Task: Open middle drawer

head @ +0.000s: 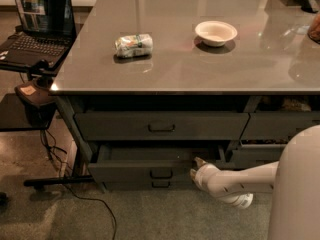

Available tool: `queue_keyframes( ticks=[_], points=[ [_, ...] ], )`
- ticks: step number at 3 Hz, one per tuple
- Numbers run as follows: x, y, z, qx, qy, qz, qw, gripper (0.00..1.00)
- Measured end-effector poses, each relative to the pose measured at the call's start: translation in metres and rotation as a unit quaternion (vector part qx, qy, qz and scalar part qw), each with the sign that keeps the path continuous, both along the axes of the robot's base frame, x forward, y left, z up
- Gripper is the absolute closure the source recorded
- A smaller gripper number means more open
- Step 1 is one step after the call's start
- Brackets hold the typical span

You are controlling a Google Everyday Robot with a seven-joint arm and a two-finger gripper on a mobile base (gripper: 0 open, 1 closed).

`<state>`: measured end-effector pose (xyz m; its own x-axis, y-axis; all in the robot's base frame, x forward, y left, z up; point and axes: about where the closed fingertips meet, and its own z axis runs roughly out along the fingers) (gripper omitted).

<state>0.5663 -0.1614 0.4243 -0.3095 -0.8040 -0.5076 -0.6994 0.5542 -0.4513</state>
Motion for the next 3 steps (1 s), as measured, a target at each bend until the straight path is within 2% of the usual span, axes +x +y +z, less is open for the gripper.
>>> queue_keyframes(
  ticks=[3],
  points=[
    [-0.0086, 0.0003, 0.0033, 0.003, 0.002, -0.002, 1.0000, 1.00]
  ],
)
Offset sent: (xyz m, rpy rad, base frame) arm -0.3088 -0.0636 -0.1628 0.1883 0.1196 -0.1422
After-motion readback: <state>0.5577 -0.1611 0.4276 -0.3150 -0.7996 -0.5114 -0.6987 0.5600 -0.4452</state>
